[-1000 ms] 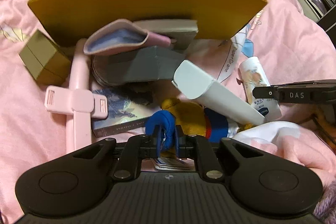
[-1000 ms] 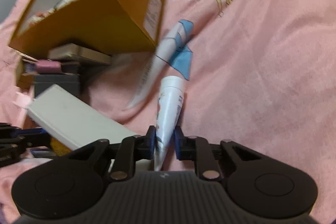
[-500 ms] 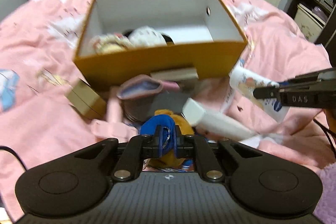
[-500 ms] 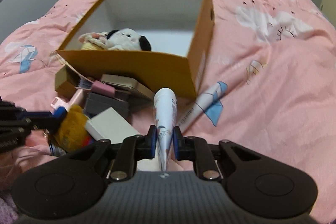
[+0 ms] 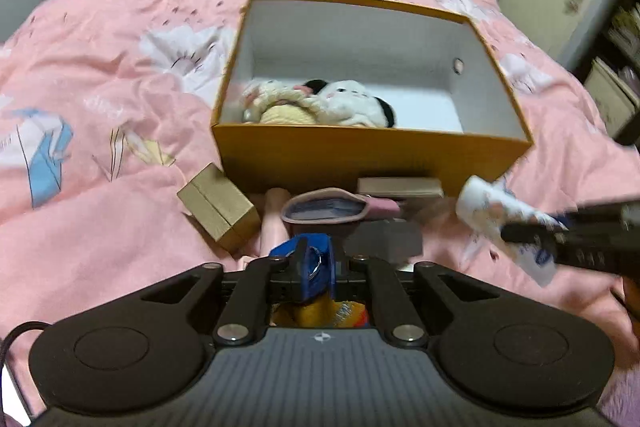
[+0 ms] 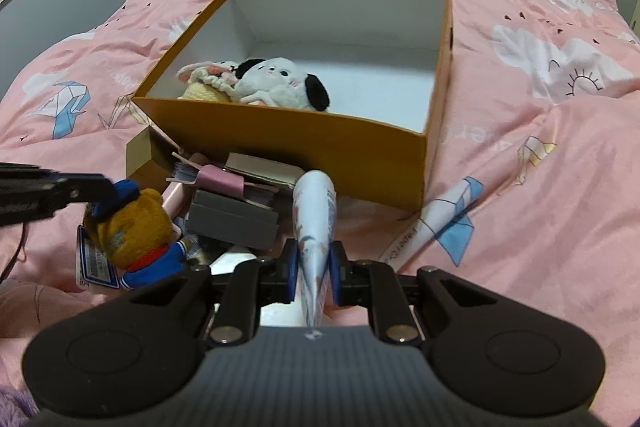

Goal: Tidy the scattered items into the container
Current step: 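Lift the bear keychain with the left tool while the right tool grasps the lotion tube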

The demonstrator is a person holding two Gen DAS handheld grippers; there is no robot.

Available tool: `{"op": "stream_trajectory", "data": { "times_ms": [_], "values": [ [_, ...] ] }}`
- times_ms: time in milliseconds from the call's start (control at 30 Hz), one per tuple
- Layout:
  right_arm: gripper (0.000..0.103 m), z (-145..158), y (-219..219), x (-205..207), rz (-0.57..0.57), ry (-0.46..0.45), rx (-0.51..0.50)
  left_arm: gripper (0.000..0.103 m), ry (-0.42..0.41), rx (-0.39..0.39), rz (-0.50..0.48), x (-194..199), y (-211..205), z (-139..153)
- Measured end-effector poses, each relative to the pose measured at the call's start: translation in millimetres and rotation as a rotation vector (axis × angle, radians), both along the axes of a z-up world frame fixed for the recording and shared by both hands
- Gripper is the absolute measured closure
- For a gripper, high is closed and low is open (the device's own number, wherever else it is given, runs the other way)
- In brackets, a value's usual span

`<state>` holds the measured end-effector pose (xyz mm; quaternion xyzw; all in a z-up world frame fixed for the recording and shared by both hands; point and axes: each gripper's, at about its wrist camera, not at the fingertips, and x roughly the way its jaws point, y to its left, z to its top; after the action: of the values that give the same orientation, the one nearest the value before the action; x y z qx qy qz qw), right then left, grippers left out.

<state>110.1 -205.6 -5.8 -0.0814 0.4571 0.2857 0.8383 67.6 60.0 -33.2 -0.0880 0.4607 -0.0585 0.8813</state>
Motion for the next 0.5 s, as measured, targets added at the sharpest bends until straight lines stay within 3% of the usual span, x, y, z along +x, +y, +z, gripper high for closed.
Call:
{"op": "stream_trajectory", "data": {
  "times_ms": [33,100,200,367,500],
  "values": [
    [0.086,0.5,0.8,-0.4,0.003,-0.006,-0.001,0.090,0.006,-0.018,0.011,1.5,1.8,-0.6],
    [0.087,1.2,1.7,-0.4,0.006,-0.014,-0.004,0.068,0.013,-0.003,0.017,1.9,0.1,0.4],
    [0.087,-2.0,1.4,0.9,0.007,0.002,-0.002,0.045,0.020,0.038,0.025,-3.0,-5.3,2.8],
    [0.088,-5.0,-0.9,0.2,0.006,0.017,0.014,0.037,0.090,0.047,0.039,-13.2,-12.8,0.7],
    [0.096,-3.8,-1.3,-1.0,0.013,0.015,0.028,0.034,0.150,0.037,0.081,-15.6,-12.4,-10.3]
  ]
}}
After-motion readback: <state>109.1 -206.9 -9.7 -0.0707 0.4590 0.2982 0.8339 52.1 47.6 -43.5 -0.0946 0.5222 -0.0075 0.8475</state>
